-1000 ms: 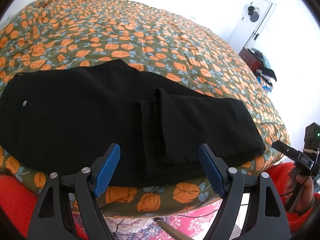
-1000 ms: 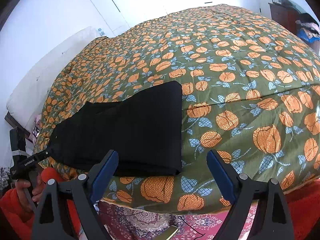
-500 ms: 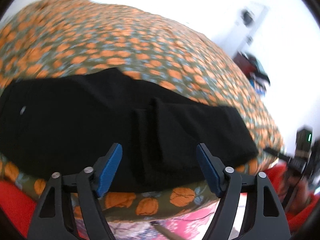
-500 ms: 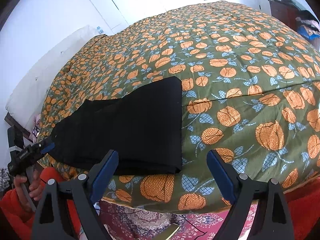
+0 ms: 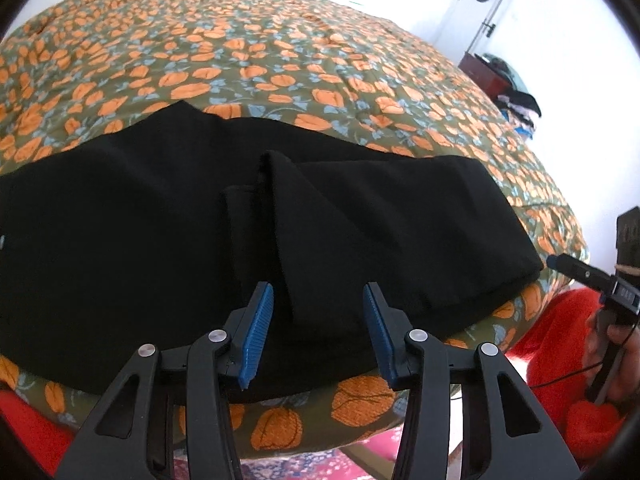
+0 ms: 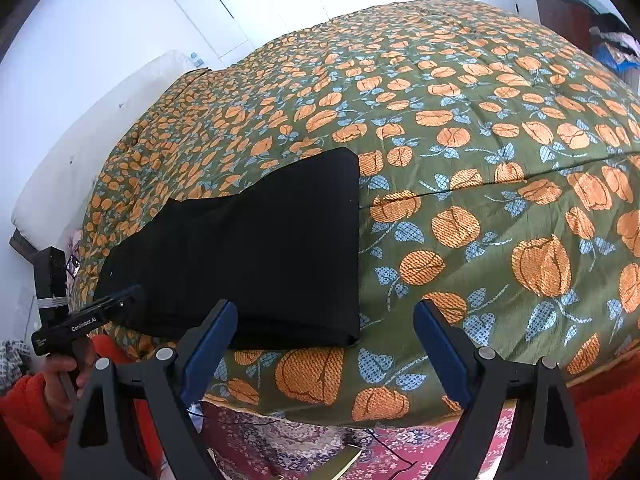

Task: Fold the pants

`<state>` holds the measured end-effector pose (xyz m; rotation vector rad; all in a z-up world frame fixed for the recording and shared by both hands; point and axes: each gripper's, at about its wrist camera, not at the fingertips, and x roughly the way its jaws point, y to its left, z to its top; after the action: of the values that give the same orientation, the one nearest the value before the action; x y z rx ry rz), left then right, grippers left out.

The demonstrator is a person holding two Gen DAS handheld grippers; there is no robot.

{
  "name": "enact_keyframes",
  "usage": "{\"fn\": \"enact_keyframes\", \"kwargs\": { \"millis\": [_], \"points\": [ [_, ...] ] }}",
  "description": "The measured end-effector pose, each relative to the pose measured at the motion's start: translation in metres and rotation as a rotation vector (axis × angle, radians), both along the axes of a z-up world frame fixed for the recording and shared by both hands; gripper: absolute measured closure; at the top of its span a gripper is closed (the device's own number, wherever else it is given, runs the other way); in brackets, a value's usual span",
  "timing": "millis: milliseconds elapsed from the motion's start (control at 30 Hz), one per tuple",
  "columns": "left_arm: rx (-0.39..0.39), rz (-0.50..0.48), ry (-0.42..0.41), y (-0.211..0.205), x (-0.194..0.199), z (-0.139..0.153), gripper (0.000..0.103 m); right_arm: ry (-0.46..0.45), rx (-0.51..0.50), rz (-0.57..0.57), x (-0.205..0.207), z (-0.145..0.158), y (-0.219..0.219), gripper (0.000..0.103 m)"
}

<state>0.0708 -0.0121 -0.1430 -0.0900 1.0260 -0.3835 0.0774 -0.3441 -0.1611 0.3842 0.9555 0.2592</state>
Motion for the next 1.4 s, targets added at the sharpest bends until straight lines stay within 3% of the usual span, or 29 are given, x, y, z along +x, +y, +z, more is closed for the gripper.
{"fn": "enact_keyframes", "kwargs": {
  "millis": [67,100,133,167,367,533,633,733,800,833,867,900,933,967,1033,1133,1233,1333,1400],
  "points": [
    [0.026,-0.008,-0.001,-0.005,0.0,-0.002,0.057,0.003,0.003,-0.001,0.001,-0.001,0.0,0.014],
    [0.036,-0.008,0.004,-0.006,0.001,-0.004,0.064,0.003,0.004,-0.002,0.001,-0.001,0.0,0.014],
    [0.062,-0.001,0.019,-0.008,0.002,-0.007,0.083,0.002,0.004,-0.002,0.001,-0.001,0.0,0.014],
    [0.081,0.007,0.023,-0.008,0.003,-0.008,0.091,0.0,0.004,-0.003,0.001,-0.001,0.0,0.014],
    [0.064,0.04,-0.037,0.012,-0.023,0.026,0.092,-0.029,0.002,-0.028,-0.002,0.006,-0.007,0.014],
    [0.149,0.069,0.081,0.015,-0.009,-0.012,0.092,-0.026,0.016,-0.034,0.001,0.004,-0.009,0.014],
    [0.15,0.059,0.041,0.009,-0.009,-0.005,0.091,-0.016,0.047,-0.034,0.008,0.006,-0.009,0.014],
    [0.158,0.056,0.045,0.01,-0.01,-0.006,0.091,-0.073,0.211,0.003,0.017,0.026,-0.009,0.014],
    [0.148,0.066,0.055,0.011,-0.008,-0.009,0.09,-0.081,0.394,0.068,0.028,0.031,-0.005,0.014],
    [0.145,0.071,0.052,0.013,-0.007,-0.01,0.09,-0.054,0.466,0.097,0.033,0.027,-0.002,0.014],
    [0.148,0.073,0.05,0.011,-0.004,-0.01,0.088,0.015,0.542,0.132,0.041,0.015,0.004,0.014],
    [0.151,0.074,0.049,0.011,-0.004,-0.011,0.087,0.125,0.553,0.145,0.047,-0.007,0.011,0.014],
    [0.151,0.073,0.05,0.012,-0.003,-0.012,0.085,0.204,0.487,0.124,0.048,-0.024,0.016,0.017],
    [0.153,0.074,0.053,0.013,-0.002,-0.013,0.085,0.261,0.408,0.108,0.047,-0.04,0.018,0.033],
    [0.146,0.075,0.054,0.014,-0.002,-0.014,0.084,0.268,0.344,0.113,0.046,-0.044,0.019,0.043],
    [0.138,0.076,0.053,0.015,-0.002,-0.013,0.082,0.18,0.324,0.126,0.056,-0.006,0.017,0.042],
    [0.135,0.079,0.056,0.016,0.001,-0.013,0.082,0.086,0.256,0.139,0.08,0.027,0.02,0.033],
    [0.133,0.079,0.049,0.017,0.001,-0.013,0.081,0.122,0.231,0.12,0.112,0.012,0.02,0.032],
    [0.123,0.068,0.044,0.017,-0.002,-0.013,0.074,0.197,0.161,0.092,0.123,-0.014,0.021,0.032]
  ]
}}
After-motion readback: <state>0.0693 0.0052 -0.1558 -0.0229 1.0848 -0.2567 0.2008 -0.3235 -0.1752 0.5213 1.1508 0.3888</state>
